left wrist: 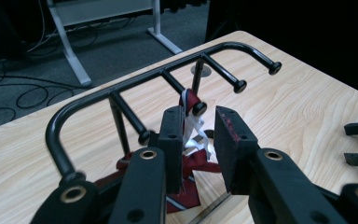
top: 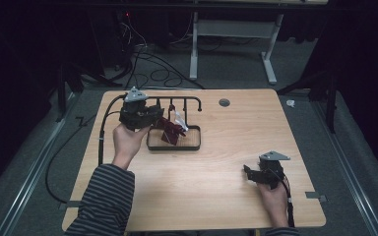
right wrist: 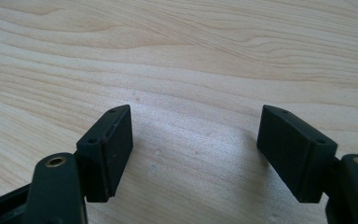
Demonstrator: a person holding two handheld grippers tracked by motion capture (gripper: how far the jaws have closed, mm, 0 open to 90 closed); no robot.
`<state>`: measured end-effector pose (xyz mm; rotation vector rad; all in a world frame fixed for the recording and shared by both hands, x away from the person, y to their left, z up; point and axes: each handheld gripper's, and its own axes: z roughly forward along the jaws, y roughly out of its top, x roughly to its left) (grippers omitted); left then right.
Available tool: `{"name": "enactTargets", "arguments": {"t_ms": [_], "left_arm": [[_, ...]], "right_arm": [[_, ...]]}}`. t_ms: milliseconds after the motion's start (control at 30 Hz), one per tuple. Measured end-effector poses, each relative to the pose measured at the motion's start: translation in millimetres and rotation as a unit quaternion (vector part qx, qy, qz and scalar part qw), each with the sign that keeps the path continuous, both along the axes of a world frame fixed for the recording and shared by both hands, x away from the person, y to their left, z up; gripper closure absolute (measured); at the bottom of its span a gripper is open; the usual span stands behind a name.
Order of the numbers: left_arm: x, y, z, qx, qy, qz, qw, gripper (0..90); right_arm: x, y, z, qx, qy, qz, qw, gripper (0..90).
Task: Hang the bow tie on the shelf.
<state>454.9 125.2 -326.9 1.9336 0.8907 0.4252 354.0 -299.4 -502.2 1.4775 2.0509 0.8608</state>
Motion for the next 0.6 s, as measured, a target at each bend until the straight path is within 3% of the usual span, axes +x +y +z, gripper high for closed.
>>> {"name": "enactTargets", "arguments": {"t_ms": [200,600], "left_arm": [[-6.3,7.0,-3.0,-0.011,0.007,-0.001,0.9999,71.9],[-16.7,17.9,-9.7,-0.009,0.008,0.007,0.9999,71.4]], "right_arm": [[0.1,-0.1,0.0,-0.001,0.000,0.001,1.0000,27.9],[0.0,0.0,0.0,0.000,0.000,0.000,1.0000,27.9]]}}
